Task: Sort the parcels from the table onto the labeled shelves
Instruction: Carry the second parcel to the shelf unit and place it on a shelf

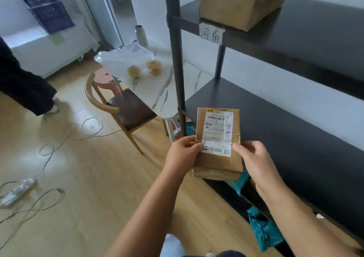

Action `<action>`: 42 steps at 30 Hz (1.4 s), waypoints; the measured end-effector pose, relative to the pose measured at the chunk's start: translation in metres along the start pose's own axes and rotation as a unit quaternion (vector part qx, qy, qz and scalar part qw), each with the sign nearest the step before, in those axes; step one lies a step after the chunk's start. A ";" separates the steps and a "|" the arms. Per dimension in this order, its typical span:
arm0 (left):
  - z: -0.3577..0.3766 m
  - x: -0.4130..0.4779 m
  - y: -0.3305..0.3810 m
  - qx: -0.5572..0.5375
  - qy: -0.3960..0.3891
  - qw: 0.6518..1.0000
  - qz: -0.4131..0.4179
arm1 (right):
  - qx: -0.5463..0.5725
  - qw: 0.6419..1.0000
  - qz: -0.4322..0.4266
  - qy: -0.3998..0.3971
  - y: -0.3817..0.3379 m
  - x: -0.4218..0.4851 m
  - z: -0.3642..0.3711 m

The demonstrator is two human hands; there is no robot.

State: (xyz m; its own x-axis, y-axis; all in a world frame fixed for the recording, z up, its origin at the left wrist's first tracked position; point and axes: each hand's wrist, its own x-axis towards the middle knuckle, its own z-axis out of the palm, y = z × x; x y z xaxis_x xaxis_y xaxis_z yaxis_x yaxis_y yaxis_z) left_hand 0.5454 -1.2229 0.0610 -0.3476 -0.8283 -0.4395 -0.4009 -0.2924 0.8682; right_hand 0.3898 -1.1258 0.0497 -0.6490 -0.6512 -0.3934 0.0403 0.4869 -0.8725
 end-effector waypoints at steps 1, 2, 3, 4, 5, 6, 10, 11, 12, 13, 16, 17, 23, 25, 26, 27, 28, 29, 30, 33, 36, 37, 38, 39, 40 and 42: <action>-0.006 0.014 0.004 0.017 -0.013 1.000 0.002 | -0.003 1.000 0.010 0.013 -0.003 0.006 0.008; -0.012 0.029 0.008 0.034 -0.026 0.999 0.004 | -0.005 0.999 0.020 0.025 -0.006 0.012 0.016; -0.017 0.042 0.011 0.051 -0.036 0.998 0.005 | -0.004 0.999 0.030 0.040 -0.009 0.017 0.024; -0.023 0.055 0.015 0.067 -0.044 0.997 0.006 | 0.000 0.998 0.036 0.055 -0.012 0.022 0.032; -0.028 0.068 0.017 0.082 -0.047 0.995 0.007 | 0.004 0.997 0.041 0.069 -0.016 0.026 0.040; -0.033 0.080 0.020 0.097 -0.050 0.994 0.007 | 0.005 0.996 0.044 0.078 -0.020 0.030 0.049; -0.048 0.122 0.028 0.135 -0.081 0.987 -0.003 | 0.003 0.992 0.068 0.108 -0.034 0.043 0.080; -0.050 0.132 0.030 0.146 -0.091 0.985 -0.003 | 0.012 0.990 0.074 0.119 -0.037 0.047 0.087; -0.051 0.140 0.032 0.156 -0.100 0.983 0.001 | 0.023 0.988 0.077 0.130 -0.039 0.050 0.094; -0.051 0.147 0.034 0.164 -0.109 0.980 0.004 | 0.031 0.986 0.081 0.142 -0.042 0.053 0.099; -0.048 0.166 0.039 0.176 -0.138 0.975 0.000 | 0.048 0.982 0.092 0.160 -0.046 0.063 0.109; -0.046 0.171 0.040 0.179 -0.147 0.973 -0.001 | 0.049 0.981 0.095 0.161 -0.048 0.066 0.110; -0.033 0.193 0.050 0.209 -0.171 0.962 0.044 | 0.075 0.979 0.122 0.143 -0.052 0.089 0.104; -0.029 0.199 0.054 0.232 -0.172 0.956 0.061 | 0.088 0.979 0.127 0.136 -0.051 0.097 0.100; -0.027 0.202 0.057 0.235 -0.176 0.954 0.063 | 0.098 0.977 0.128 0.138 -0.051 0.101 0.098; -0.023 0.204 0.060 0.230 -0.181 0.954 0.062 | 0.112 0.975 0.129 0.145 -0.051 0.105 0.096; -0.020 0.207 0.063 0.221 -0.187 0.956 0.056 | 0.125 0.971 0.134 0.153 -0.051 0.109 0.093; -0.017 0.210 0.066 0.213 -0.189 0.957 0.048 | 0.138 0.968 0.137 0.160 -0.051 0.113 0.091; -0.013 0.213 0.070 0.208 -0.188 0.959 0.038 | 0.145 0.966 0.141 0.160 -0.052 0.117 0.088; -0.002 0.224 0.078 0.205 -0.174 0.963 0.032 | 0.151 0.969 0.136 0.143 -0.056 0.130 0.082; 0.008 0.231 0.084 0.232 -0.169 0.957 0.048 | 0.151 0.973 0.119 0.130 -0.062 0.139 0.075; 0.010 0.232 0.086 0.243 -0.166 0.954 0.059 | 0.149 0.974 0.113 0.125 -0.064 0.142 0.073; 0.012 0.233 0.087 0.251 -0.162 0.952 0.068 | 0.142 0.976 0.109 0.120 -0.065 0.144 0.072; 0.013 0.234 0.088 0.254 -0.161 0.951 0.076 | 0.134 0.979 0.105 0.113 -0.064 0.147 0.071; 0.013 0.233 0.088 0.256 -0.161 0.950 0.084 | 0.125 0.981 0.102 0.104 -0.064 0.149 0.070; 0.012 0.232 0.087 0.260 -0.161 0.947 0.097 | 0.108 0.985 0.099 0.093 -0.062 0.151 0.070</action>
State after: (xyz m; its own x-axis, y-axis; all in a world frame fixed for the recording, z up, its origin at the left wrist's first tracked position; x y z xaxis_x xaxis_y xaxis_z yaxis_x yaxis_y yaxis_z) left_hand 0.4196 -1.4348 0.0317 -0.6652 -0.6284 -0.4033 -0.6366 0.1951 0.7461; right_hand 0.3421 -1.2949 0.0239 -0.7398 -0.4281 -0.5191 0.3274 0.4449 -0.8336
